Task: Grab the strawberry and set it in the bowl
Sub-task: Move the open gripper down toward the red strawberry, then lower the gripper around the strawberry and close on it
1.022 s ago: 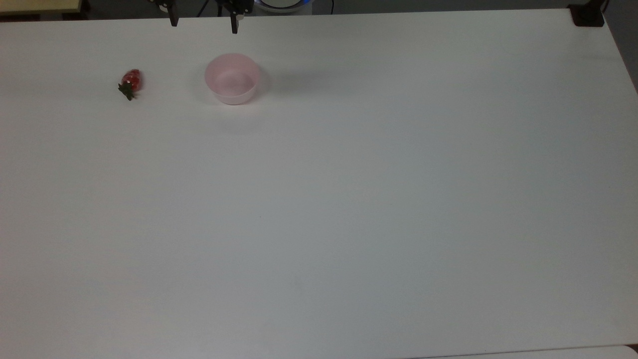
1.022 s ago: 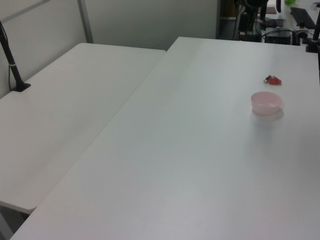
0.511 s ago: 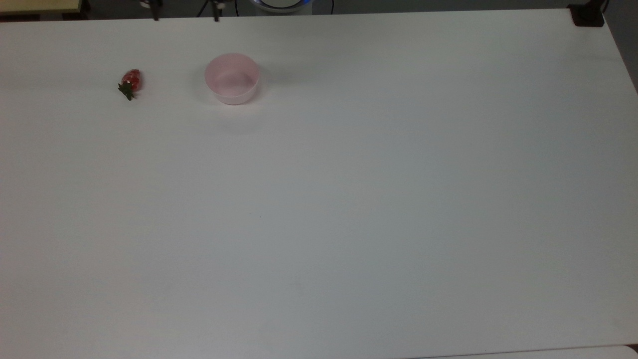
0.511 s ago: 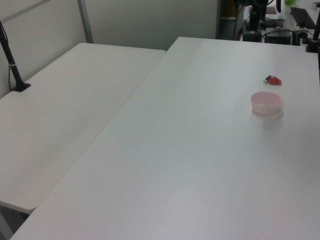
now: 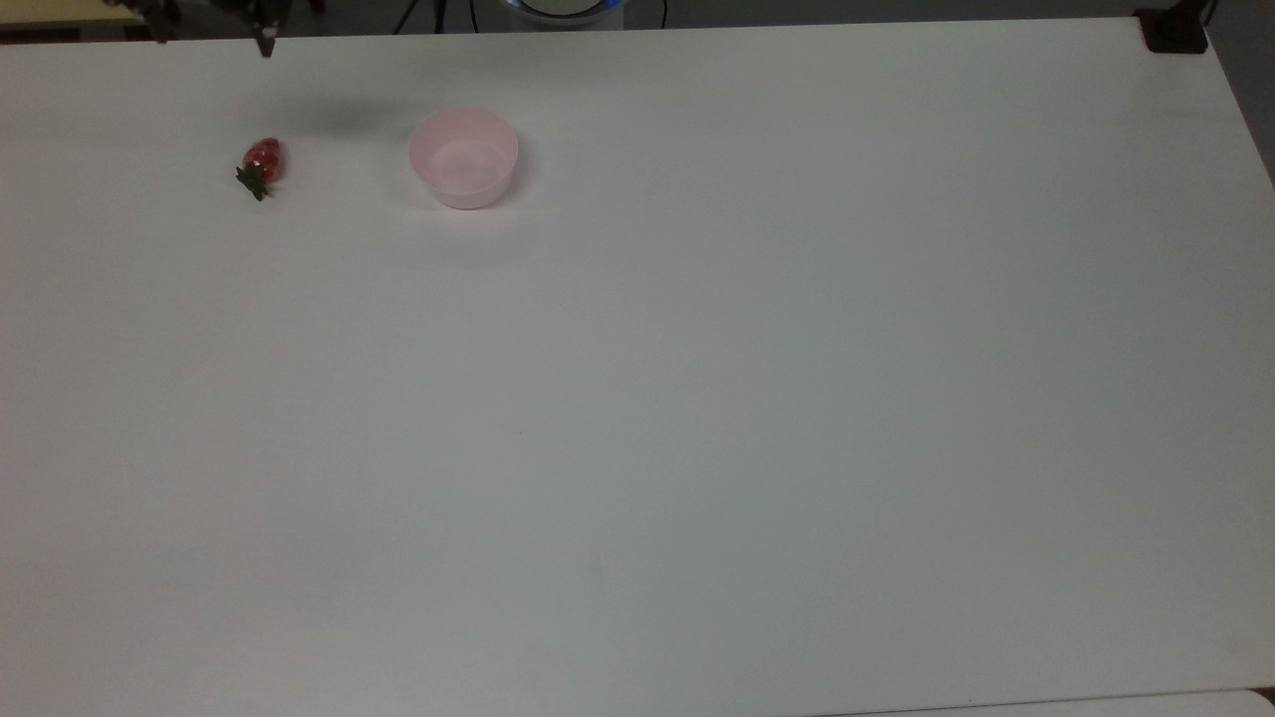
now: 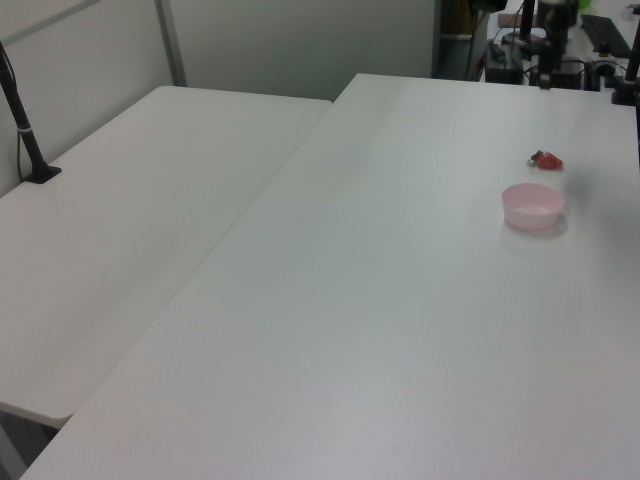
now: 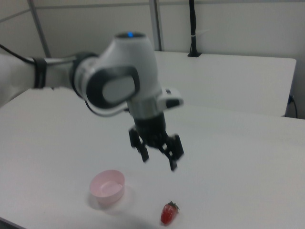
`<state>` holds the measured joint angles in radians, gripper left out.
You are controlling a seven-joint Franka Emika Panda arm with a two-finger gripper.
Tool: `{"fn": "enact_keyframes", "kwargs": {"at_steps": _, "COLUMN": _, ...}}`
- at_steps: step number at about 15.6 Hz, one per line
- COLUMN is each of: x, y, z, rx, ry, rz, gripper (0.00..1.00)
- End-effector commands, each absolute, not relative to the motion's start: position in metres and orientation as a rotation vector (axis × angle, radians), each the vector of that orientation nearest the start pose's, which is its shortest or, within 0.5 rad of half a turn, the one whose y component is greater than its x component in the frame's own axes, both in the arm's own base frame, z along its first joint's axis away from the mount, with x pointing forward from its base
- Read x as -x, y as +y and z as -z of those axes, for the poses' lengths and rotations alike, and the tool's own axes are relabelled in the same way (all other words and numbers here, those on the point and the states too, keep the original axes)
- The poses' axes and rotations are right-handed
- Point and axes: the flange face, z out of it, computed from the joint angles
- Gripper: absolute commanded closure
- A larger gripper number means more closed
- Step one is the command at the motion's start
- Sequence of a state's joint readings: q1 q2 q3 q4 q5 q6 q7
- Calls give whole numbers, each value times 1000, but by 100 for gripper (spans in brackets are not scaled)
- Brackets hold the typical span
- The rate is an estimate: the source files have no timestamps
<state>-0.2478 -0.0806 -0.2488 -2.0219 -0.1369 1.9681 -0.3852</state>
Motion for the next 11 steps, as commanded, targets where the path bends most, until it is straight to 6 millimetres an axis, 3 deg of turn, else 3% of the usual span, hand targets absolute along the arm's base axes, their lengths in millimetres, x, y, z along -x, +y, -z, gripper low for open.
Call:
{"fn": "enact_keyframes", "kwargs": {"at_steps": 1, "x": -436, "y": -296, "z": -415, "rx": 3271, "ry": 52, "rz": 23, "gripper": 0}}
{"fn": "enact_keyframes", "kwargs": {"at_steps": 7, "x": -426, "y": -320, "z": -350, "rx": 3225, "ry": 145, "rz": -113, "gripper": 0}}
{"fn": "enact_keyframes", "kwargs": {"at_steps": 9, "x": -430, "y": -316, "z": -329, "rx": 3190, "ry": 173, "rz": -147, "gripper": 0}}
{"fn": "enact_keyframes", "kwargs": {"at_steps": 11, "x": -436, "y": -310, "z": -323, "rx": 3165, "ry": 185, "rz": -134, "gripper": 0}}
